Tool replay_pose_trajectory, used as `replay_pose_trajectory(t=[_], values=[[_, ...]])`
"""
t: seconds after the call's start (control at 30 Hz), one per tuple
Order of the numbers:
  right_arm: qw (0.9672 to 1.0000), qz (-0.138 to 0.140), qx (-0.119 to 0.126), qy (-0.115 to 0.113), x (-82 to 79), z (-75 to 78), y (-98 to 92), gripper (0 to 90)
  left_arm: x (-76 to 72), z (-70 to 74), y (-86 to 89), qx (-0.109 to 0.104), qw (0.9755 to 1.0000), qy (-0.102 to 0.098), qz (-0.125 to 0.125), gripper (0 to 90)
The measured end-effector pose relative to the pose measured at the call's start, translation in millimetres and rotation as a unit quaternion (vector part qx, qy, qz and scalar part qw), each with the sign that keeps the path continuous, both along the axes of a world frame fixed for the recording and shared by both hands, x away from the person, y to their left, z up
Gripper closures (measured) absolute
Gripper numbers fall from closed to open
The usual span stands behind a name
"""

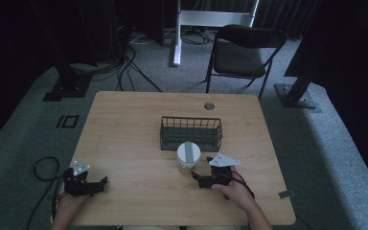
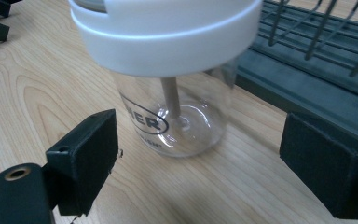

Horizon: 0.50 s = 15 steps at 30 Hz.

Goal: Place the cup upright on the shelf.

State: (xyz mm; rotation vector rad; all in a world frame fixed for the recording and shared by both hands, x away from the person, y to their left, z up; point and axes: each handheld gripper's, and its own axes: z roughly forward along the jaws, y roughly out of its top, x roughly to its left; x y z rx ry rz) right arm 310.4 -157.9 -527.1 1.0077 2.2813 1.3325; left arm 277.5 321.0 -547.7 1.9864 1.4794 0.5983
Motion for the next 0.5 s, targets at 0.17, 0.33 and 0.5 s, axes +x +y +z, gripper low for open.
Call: replay_pose_trajectory(t=[0.17, 0.33, 0.5], values=[[1.0000, 0.002, 0.004, -0.004, 0.7, -0.5, 8.2, 11.2, 0.0, 0.0, -0.1, 0.000, 1.0000, 0.000, 0.000, 0.6], [0.9998, -0.013, 0.013, -0.006, 1.9, -3.0, 17.6, 11.2, 0.0, 0.0, 0.0, 0.000, 1.0000, 0.000, 0.000, 0.6], [0.9994, -0.028, 0.017, -0.013, 1.3, -5.7, 27.0, 11.2, 0.0, 0.0, -0.1, 0.000, 1.0000, 0.000, 0.000, 0.6]])
